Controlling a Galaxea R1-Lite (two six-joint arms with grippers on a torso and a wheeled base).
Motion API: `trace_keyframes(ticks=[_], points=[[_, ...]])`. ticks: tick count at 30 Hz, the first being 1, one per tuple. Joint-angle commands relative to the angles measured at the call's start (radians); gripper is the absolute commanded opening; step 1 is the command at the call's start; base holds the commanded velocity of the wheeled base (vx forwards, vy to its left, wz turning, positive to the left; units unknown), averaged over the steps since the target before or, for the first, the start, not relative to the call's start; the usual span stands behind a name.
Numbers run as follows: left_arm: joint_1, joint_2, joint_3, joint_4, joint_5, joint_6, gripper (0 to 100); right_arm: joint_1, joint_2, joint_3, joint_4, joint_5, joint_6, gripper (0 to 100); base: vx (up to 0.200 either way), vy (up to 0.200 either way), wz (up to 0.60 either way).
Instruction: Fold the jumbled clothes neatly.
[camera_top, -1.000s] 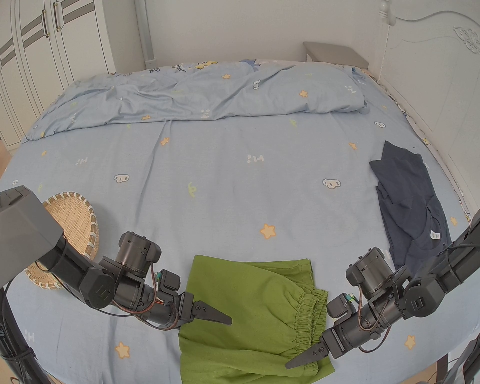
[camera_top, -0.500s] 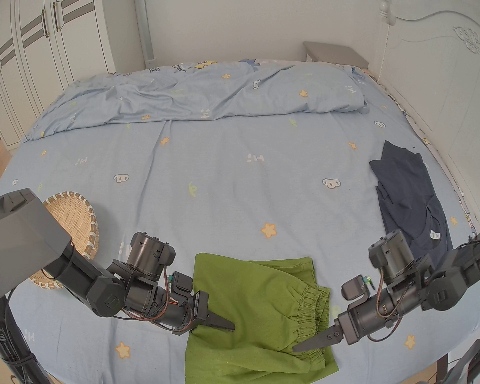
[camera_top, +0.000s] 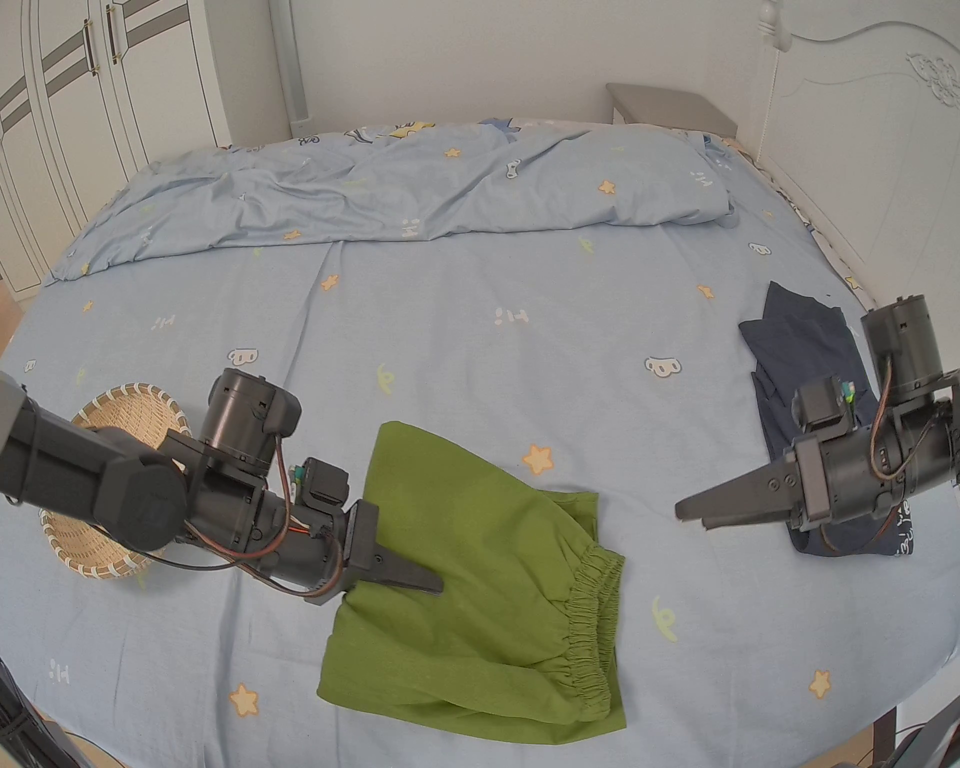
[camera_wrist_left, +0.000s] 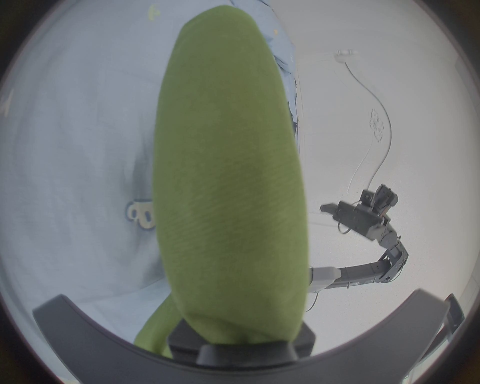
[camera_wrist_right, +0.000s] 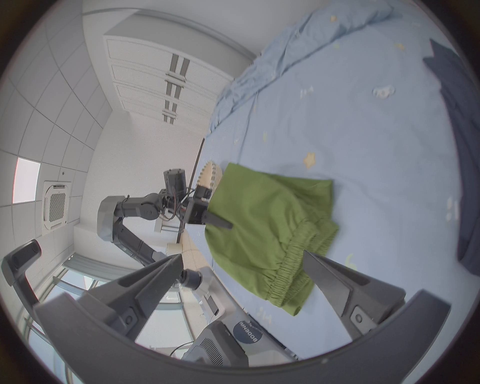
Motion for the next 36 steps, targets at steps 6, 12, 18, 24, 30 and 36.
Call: trace_keyframes(ticks=[6, 12, 18, 24, 30, 36], points=[[0.132, -0.067, -0.193, 0.265, 0.001, 0.172, 0, -0.096, -0.020, -0.076, 0.034, 0.003, -0.028, 100, 0.000, 0.000, 0.00], [0.168, -0.073, -0.300, 0.426, 0.001, 0.169, 0, -0.107, -0.026, -0.078, 0.036, 0.003, -0.028, 100, 0.000, 0.167, 0.00], [0.160, -0.074, -0.334, 0.492, 0.001, 0.173, 0, -0.109, -0.029, -0.078, 0.036, 0.003, -0.028, 100, 0.000, 0.200, 0.00], [0.149, -0.071, -0.328, 0.494, 0.001, 0.173, 0, -0.133, -0.037, -0.081, 0.036, 0.003, -0.027, 100, 0.000, 0.200, 0.00], [0.143, -0.073, -0.326, 0.494, 0.001, 0.173, 0, -0.150, -0.049, -0.087, 0.040, 0.004, -0.027, 100, 0.000, 0.200, 0.00], [0.141, -0.079, -0.322, 0.495, 0.003, 0.175, 0, -0.149, -0.051, -0.082, 0.040, 0.004, -0.025, 100, 0.000, 0.200, 0.00]])
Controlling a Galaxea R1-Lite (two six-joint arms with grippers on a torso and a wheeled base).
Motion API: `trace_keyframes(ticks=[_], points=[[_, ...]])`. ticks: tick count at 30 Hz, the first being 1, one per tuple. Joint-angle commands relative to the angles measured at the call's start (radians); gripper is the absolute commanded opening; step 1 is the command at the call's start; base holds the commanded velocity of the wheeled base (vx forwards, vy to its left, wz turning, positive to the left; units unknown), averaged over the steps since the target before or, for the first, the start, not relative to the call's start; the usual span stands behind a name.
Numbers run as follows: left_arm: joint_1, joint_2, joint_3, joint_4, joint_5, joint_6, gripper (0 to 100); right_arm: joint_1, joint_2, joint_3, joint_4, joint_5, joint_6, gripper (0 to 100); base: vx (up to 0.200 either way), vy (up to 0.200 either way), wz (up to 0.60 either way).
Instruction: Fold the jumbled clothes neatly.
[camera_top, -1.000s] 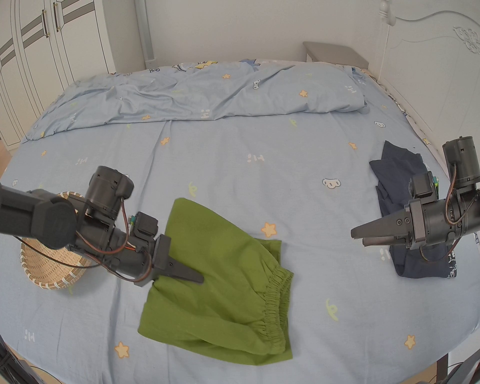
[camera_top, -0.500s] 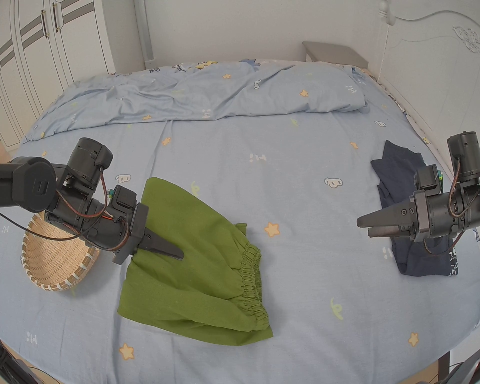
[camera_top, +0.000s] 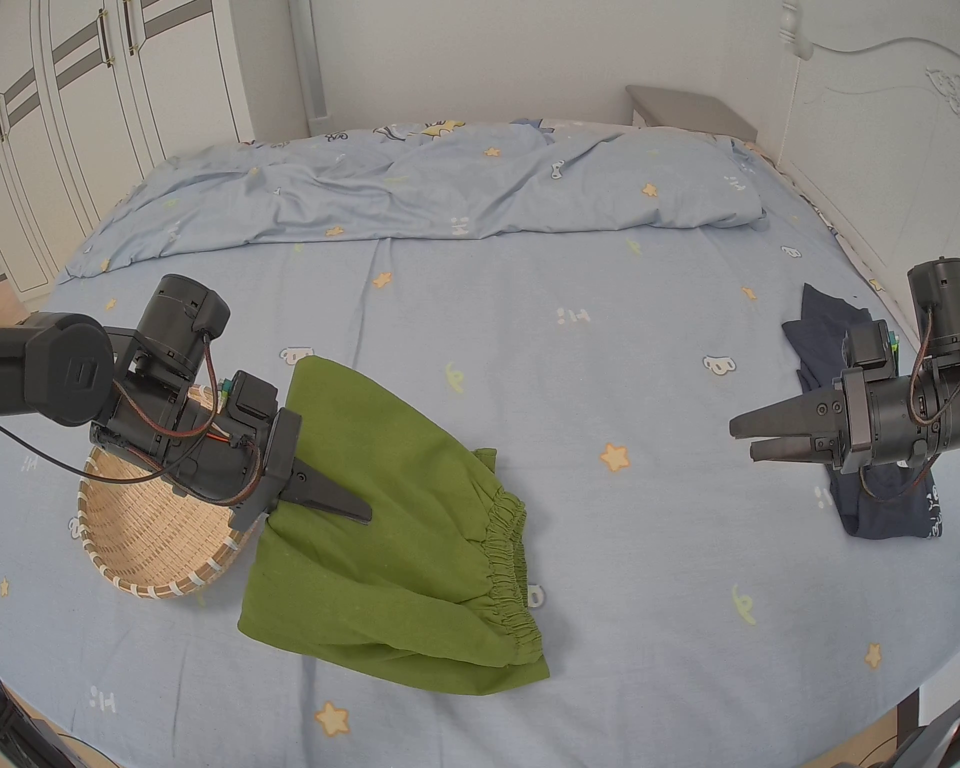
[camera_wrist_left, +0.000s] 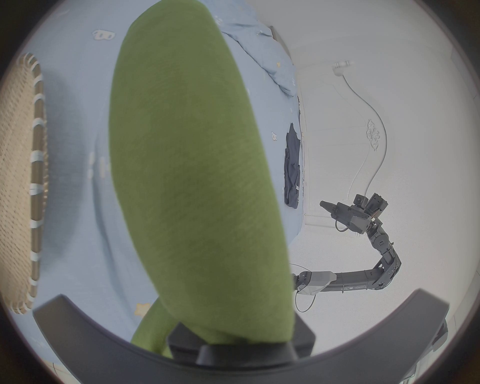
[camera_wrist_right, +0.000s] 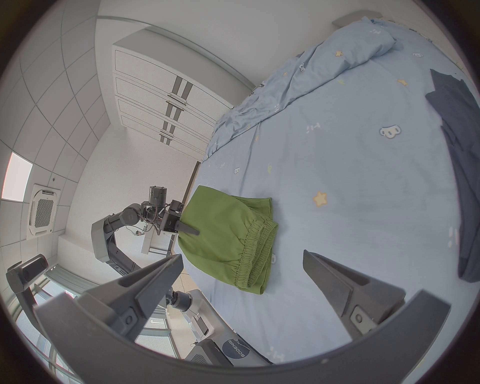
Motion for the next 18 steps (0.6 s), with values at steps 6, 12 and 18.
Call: trace_keyframes(ticks=[6, 12, 18], points=[[-0.048, -0.060, 0.024, -0.005, 0.003, 0.037, 0, -0.014, -0.033, 0.007, 0.016, 0.000, 0.005, 100, 0.000, 0.033, 0.00], [-0.071, -0.089, -0.041, -0.015, 0.061, 0.046, 0, -0.012, -0.050, 0.007, 0.025, 0.002, 0.005, 100, 0.000, 0.000, 0.00], [-0.062, -0.144, -0.082, -0.020, 0.225, 0.095, 0, 0.000, -0.054, 0.012, 0.025, 0.007, 0.006, 100, 0.000, 0.000, 0.00]])
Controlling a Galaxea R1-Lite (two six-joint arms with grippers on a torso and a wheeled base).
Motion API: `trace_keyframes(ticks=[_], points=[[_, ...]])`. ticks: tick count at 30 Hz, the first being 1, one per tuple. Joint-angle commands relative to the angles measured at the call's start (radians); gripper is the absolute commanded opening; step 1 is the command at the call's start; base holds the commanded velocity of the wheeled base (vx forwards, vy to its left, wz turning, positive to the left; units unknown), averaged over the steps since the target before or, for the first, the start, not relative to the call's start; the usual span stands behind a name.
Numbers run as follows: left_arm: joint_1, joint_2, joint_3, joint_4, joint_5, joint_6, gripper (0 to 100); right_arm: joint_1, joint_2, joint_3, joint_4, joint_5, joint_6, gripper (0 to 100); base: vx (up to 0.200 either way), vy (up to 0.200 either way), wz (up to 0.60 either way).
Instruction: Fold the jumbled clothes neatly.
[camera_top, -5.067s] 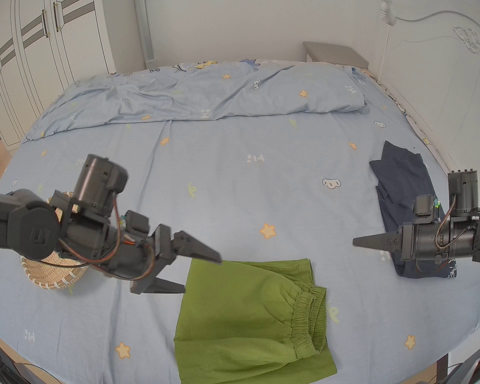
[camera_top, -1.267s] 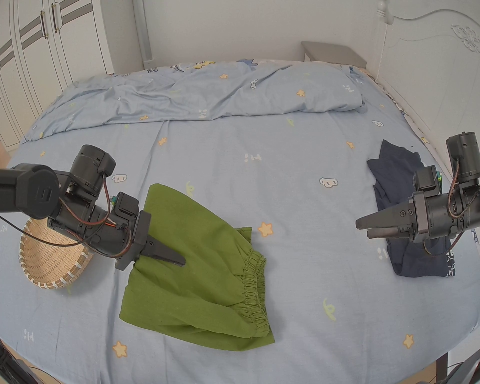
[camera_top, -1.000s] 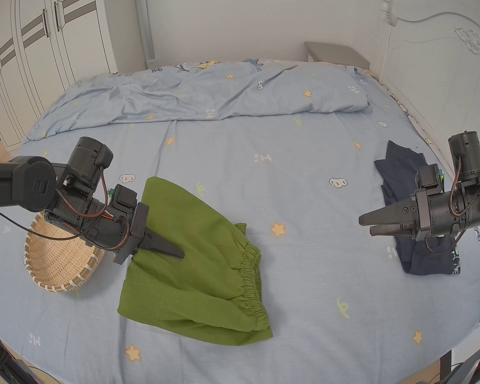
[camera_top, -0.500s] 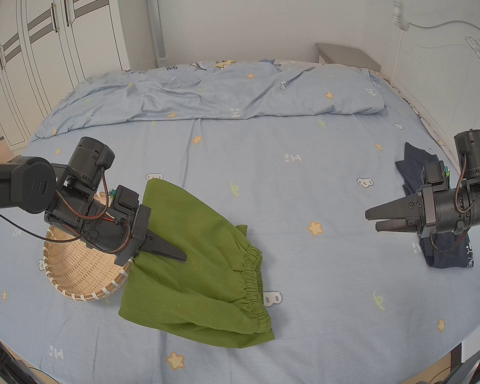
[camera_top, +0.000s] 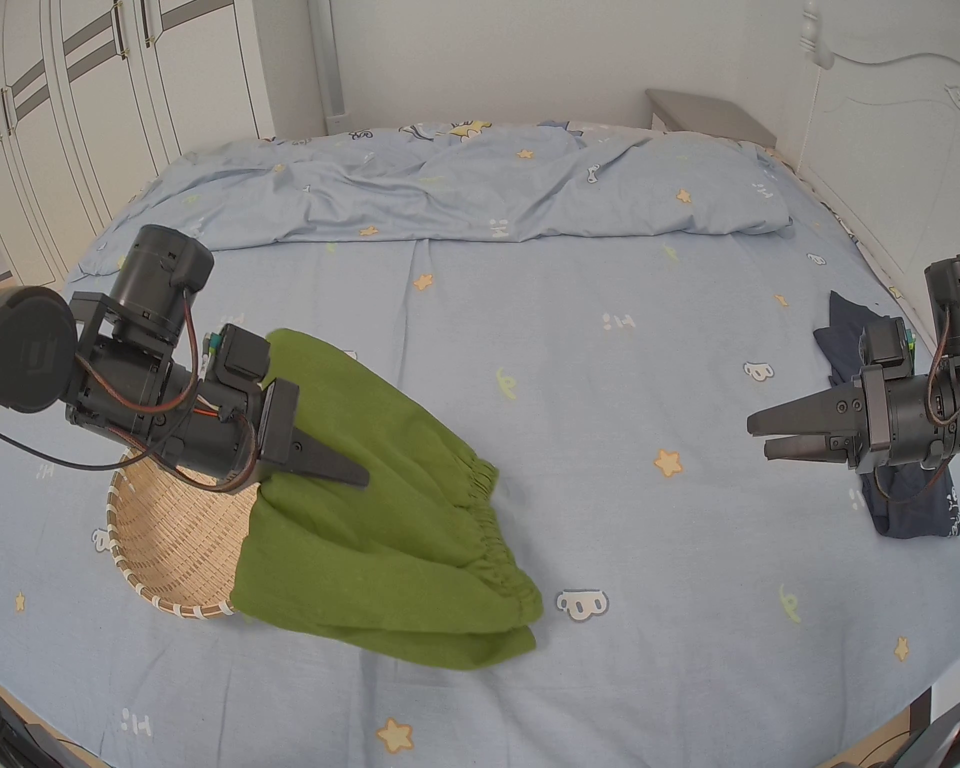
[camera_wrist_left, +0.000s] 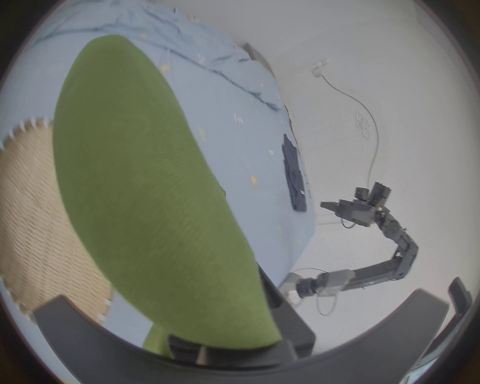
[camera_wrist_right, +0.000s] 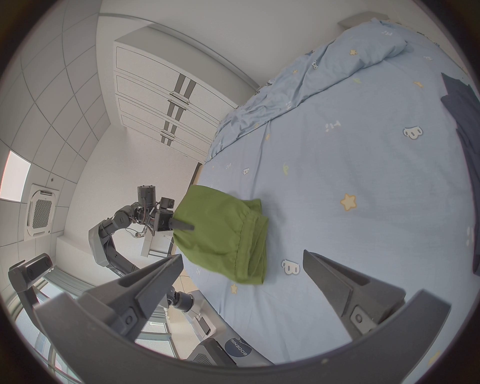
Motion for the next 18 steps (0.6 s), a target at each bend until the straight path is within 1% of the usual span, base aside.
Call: trace_keyframes(ticks=[1, 2, 4, 5, 9, 11, 13, 14, 15, 16, 18], points=[[0.003, -0.057, -0.039, -0.006, 0.072, 0.036, 0, 0.012, -0.007, 0.005, 0.000, 0.004, 0.001, 100, 0.000, 0.000, 0.00], [0.013, -0.062, -0.044, -0.023, 0.098, 0.065, 0, 0.012, -0.006, 0.007, 0.000, 0.004, 0.001, 100, 0.000, 0.000, 0.00], [0.034, -0.066, -0.046, -0.051, 0.112, 0.076, 0, 0.012, -0.006, 0.005, -0.001, 0.004, 0.001, 100, 0.000, 0.000, 0.00], [0.048, -0.071, -0.046, -0.086, 0.118, 0.076, 0, 0.012, -0.004, 0.005, -0.001, 0.004, 0.001, 100, 0.000, 0.000, 0.00], [0.092, -0.111, -0.032, -0.196, 0.118, 0.066, 0, 0.012, -0.004, 0.005, -0.003, 0.004, 0.001, 100, 0.000, 0.000, 0.00], [0.117, -0.123, -0.026, -0.216, 0.118, 0.065, 0, 0.010, -0.004, 0.005, -0.003, 0.004, 0.001, 100, 0.000, 0.000, 0.00], [0.157, -0.137, -0.023, -0.225, 0.118, 0.063, 0, 0.010, -0.004, 0.005, -0.004, 0.004, 0.001, 100, 0.000, 0.000, 0.00], [0.194, -0.146, -0.021, -0.225, 0.116, 0.063, 0, 0.007, -0.004, 0.005, -0.006, 0.004, 0.001, 100, 0.000, 0.000, 0.00], [0.204, -0.148, -0.021, -0.225, 0.116, 0.063, 0, 0.006, -0.003, 0.005, -0.008, 0.004, 0.001, 100, 0.000, 0.000, 0.00], [0.247, -0.157, -0.016, -0.225, 0.109, 0.063, 0, 0.003, -0.003, 0.005, -0.011, 0.004, 0.001, 100, 0.000, 0.000, 0.00], [0.307, -0.166, -0.007, -0.227, 0.107, 0.065, 0, 0.001, -0.004, 0.004, -0.011, 0.004, 0.001, 100, 0.000, 0.000, 0.00]])
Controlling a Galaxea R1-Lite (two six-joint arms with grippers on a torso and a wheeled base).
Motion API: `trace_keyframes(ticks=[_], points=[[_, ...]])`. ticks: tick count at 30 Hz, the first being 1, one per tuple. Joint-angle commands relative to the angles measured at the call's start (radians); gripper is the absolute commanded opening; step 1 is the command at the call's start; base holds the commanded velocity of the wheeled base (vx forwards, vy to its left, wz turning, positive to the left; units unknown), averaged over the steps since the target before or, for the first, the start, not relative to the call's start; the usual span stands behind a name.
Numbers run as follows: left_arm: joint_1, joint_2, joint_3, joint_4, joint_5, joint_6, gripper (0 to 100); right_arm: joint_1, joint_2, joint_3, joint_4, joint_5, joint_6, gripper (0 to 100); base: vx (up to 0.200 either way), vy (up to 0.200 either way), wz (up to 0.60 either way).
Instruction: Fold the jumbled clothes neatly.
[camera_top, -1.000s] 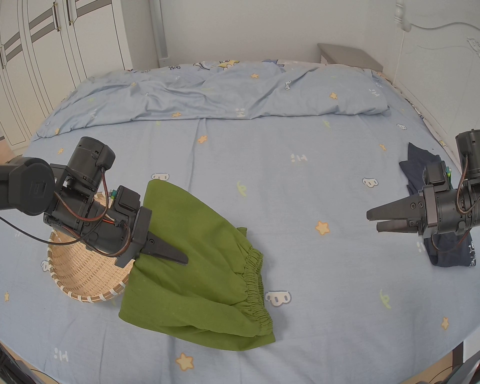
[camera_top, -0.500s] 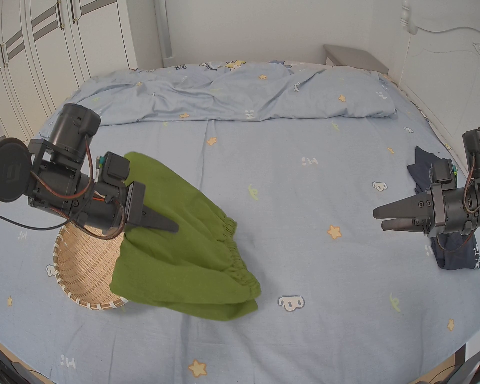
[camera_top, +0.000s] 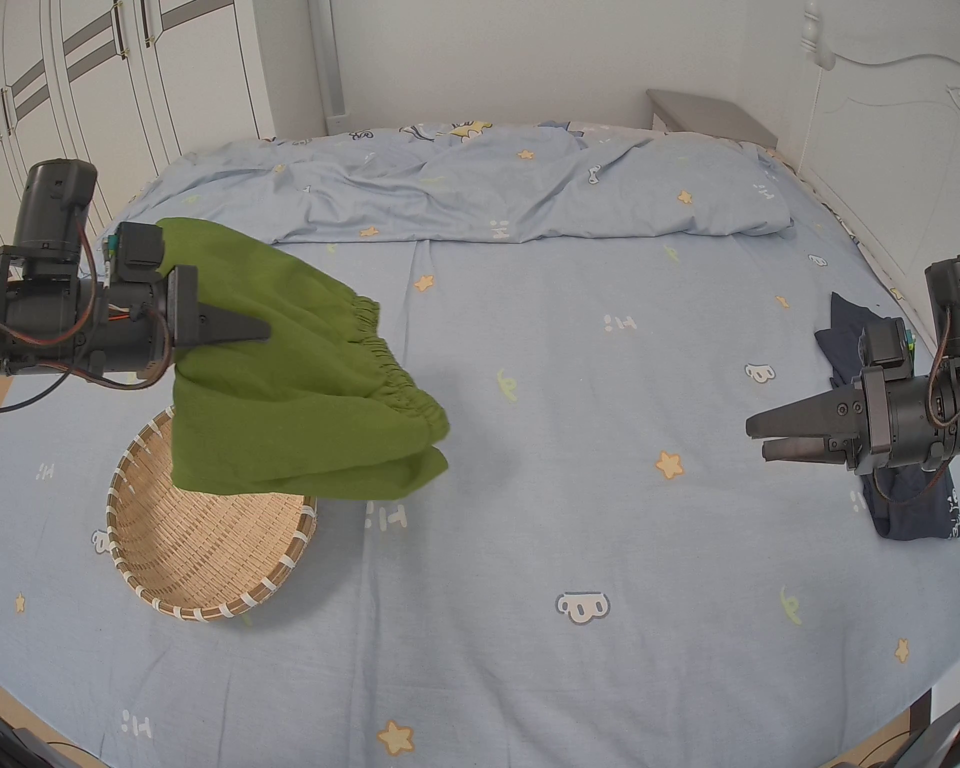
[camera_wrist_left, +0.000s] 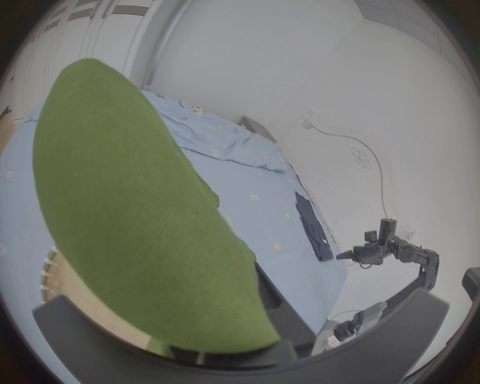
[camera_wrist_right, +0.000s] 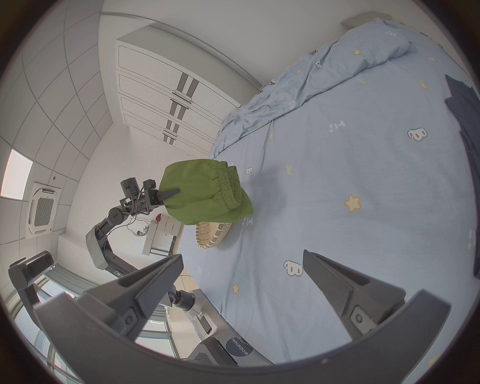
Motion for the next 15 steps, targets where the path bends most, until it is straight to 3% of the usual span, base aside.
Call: trace_keyframes(ticks=[1, 2, 5, 15], points=[[0.122, -0.045, 0.017, -0.007, -0.007, 0.000, 0, -0.007, 0.000, -0.002, -0.004, 0.000, 0.000, 100, 0.000, 0.000, 0.00], [0.167, -0.049, 0.023, -0.007, -0.007, 0.000, 0, -0.008, -0.003, -0.002, -0.004, 0.000, 0.000, 100, 0.000, 0.000, 0.00], [0.202, -0.071, 0.051, -0.008, -0.009, -0.009, 0, -0.007, -0.005, -0.002, -0.002, 0.000, 0.000, 100, 0.000, 0.000, 0.00], [0.231, -0.108, 0.196, -0.007, -0.007, -0.071, 0, -0.002, -0.037, -0.002, 0.006, 0.031, 0.000, 100, 0.000, 0.000, 0.00]])
